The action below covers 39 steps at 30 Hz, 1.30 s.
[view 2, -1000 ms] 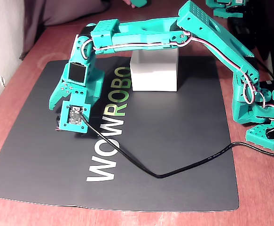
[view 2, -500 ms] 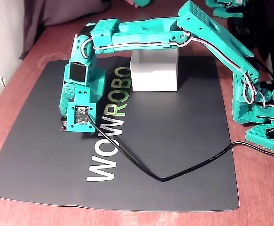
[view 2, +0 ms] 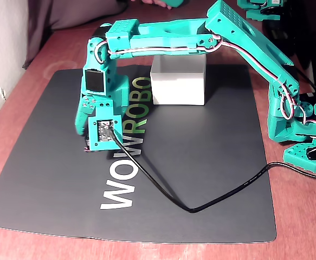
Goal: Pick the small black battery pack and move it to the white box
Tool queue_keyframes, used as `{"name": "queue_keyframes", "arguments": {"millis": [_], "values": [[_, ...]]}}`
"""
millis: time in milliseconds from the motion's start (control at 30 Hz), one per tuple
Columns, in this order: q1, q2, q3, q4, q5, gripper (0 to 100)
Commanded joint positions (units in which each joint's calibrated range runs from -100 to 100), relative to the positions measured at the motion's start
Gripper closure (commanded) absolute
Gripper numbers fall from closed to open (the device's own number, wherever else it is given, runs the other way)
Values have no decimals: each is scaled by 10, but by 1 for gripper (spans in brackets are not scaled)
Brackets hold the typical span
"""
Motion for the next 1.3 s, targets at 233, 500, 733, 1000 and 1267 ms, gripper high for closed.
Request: {"name": "queue_keyframes", "arguments": {"millis": [233,500,733,1000,1267], "values": [[-12,13,19,18,-25,67],[-58,6,19,24,-55,67],[-88,6,19,25,-51,70],[-78,14,19,25,-55,70],[-59,14,19,8,-51,78]]}}
